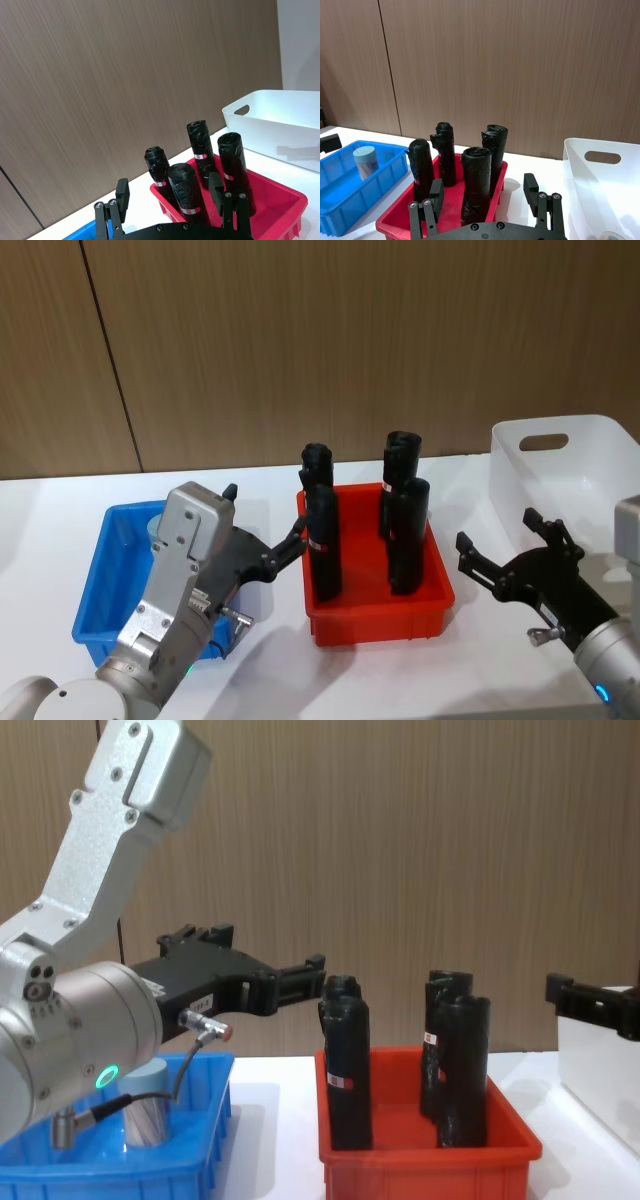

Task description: Pick the cotton swabs from the blue box and place them into the white box.

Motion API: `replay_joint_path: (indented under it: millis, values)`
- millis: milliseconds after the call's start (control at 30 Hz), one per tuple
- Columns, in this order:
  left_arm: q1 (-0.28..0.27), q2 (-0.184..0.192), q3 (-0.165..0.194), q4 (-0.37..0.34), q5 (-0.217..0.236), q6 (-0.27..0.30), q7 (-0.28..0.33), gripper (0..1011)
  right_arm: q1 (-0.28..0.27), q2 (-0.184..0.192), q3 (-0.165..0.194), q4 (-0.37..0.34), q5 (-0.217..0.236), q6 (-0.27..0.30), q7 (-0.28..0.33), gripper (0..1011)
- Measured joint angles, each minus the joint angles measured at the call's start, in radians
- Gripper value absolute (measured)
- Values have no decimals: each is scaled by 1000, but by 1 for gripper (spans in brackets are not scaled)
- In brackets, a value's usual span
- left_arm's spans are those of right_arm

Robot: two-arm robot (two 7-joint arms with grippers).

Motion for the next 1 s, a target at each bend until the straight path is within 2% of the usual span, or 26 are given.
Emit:
replay_joint_path:
  millis: [800,1000]
  values:
    - [0,0,-1,1,0,1,0,1004,1,-1,1,1,0,0,1,1002]
    - [0,0,0,1,0,1,0,1004,15,-3,3,21,-1,-7,22,1002]
